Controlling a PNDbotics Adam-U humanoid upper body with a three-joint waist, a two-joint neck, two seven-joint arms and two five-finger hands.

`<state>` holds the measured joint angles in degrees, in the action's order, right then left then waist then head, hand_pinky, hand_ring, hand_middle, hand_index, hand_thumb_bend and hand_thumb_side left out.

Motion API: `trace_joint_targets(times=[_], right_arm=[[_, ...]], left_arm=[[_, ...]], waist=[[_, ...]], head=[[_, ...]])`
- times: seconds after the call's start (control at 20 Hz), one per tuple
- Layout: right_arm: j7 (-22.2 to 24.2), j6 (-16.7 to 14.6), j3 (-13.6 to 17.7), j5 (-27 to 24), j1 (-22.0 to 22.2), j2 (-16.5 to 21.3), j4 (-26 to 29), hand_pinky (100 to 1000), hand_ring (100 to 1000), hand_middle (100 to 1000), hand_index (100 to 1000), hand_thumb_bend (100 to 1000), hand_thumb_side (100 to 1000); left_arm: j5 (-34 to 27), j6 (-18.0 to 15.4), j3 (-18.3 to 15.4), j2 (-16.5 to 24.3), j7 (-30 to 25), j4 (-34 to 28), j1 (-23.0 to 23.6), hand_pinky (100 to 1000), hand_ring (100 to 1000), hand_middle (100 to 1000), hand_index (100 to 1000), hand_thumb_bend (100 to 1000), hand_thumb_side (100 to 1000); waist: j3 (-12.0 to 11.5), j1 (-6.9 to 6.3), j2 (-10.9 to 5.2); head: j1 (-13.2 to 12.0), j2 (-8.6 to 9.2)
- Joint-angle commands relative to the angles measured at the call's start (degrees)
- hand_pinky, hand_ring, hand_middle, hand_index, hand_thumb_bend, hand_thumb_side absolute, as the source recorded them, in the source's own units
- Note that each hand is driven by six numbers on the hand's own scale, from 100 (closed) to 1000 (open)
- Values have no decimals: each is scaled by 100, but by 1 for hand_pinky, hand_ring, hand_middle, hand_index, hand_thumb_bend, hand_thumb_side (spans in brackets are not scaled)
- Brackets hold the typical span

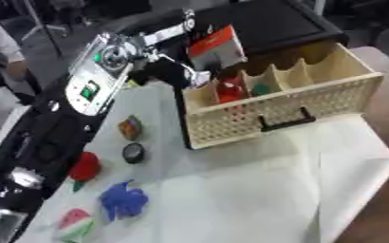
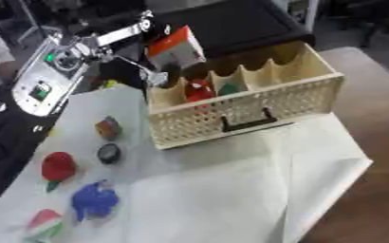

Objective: Pick up objects from table and place into drawer.

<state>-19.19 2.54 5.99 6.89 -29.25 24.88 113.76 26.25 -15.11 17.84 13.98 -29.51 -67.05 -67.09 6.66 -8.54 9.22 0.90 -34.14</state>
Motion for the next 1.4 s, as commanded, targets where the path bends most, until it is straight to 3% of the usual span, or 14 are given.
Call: trace_joint_targets(times=[0.05,0.4,0.6,0.7,0.95,1.15,1.4], right_arm=[[-5,10,34,-11,-108,52,83,296,536,518,800,100,635],[-16,11,37,-4,-126,41,83,296,536,517,799,100,631],[-20,20,47,1,-113,43,83,295,536,517,799,100,625],[-14,26,48,4,-108,40,83,295,535,517,799,100,624],[-9,34,51,10,-101,34,83,295,536,517,799,100,622],[-9,43,55,13,-98,28,83,295,536,517,796,100,617],[-5,57,52,11,-99,18,83,294,536,516,797,100,613]], left_arm=[[125,-50,-23,76,13,-24,-88,384,475,415,655,100,247],[361,-56,-49,45,113,109,-28,394,496,440,687,100,265],[513,-112,-78,41,272,180,-17,397,532,503,747,100,268],[544,-153,-68,40,335,172,-18,427,610,607,834,100,319],[671,-209,-42,58,485,103,-17,520,717,735,912,100,428],[811,-227,-43,57,624,126,-13,510,709,696,883,100,417],[839,-214,-49,61,720,98,-46,521,724,711,890,100,416]], waist=[[0,46,-82],[40,38,-74],[30,26,-73],[22,19,-76],[25,10,-87],[19,9,-95],[11,4,-109]], head=[[3,52],[-12,68],[3,73],[10,66],[12,59],[14,63],[11,53]])
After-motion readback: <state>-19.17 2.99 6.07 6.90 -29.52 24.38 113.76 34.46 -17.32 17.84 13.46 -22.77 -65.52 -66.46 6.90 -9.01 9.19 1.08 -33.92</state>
